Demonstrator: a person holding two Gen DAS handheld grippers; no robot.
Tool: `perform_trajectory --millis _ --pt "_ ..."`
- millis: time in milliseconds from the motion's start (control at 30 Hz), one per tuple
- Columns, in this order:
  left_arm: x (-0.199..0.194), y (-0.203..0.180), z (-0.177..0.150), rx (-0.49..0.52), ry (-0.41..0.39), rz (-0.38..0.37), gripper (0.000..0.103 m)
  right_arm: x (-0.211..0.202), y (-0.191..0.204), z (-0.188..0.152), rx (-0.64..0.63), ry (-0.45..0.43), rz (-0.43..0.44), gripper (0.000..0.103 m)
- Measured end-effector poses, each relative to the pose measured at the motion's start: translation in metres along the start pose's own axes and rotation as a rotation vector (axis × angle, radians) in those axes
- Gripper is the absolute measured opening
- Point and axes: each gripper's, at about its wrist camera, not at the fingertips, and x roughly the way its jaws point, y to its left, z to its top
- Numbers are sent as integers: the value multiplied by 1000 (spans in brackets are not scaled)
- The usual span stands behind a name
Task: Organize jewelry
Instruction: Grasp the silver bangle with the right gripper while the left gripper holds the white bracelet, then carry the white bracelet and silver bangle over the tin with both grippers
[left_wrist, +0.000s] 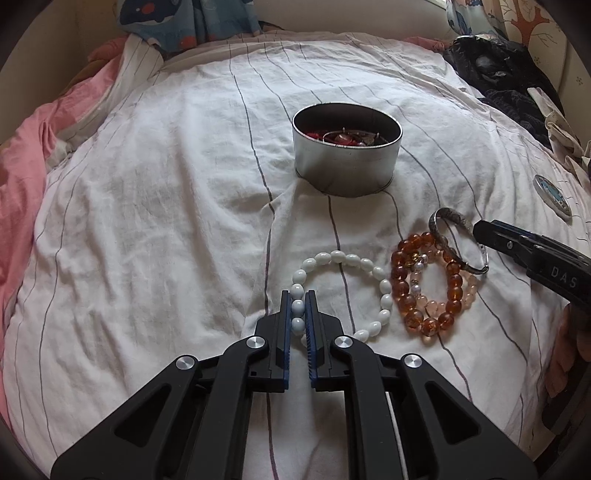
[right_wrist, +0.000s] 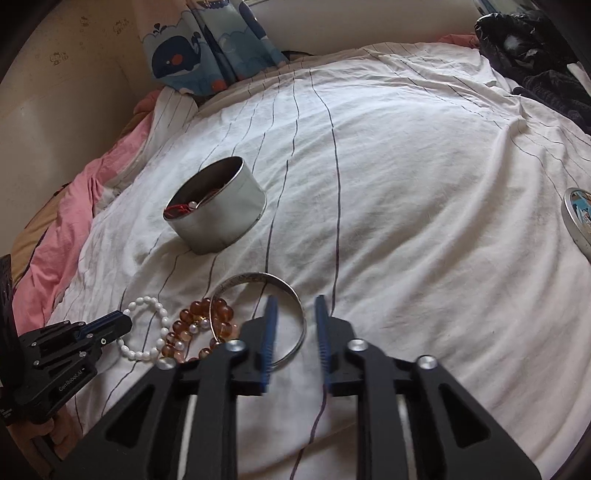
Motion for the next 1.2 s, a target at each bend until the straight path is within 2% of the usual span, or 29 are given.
perform_trajectory --millis 67,100,167,200,233,433,667,1200 --pt "5 0 -2 4 5 2 8 5 2 -2 -23 20 -26 40" --pt "6 0 -3 5 5 5 8 9 3 -3 -31 36 -37 36" --pt "9 -1 -4 3 3 14 8 13 3 -4 -41 54 -37 21" --pt "9 -3 -4 11 0 22 7 13 4 -4 -44 59 -30 7" --pt "7 -4 -4 17 -10 22 7 12 4 -5 -45 54 -18 5" --pt "-29 -11 9 6 -134 -26 7 -14 10 2 -45 -64 42 4" --pt "-58 -18 33 4 -225 -49 7 -42 23 20 -70 -183 76 4" --pt "-72 -30 73 21 -325 -61 7 -42 31 53 -108 -237 50 4"
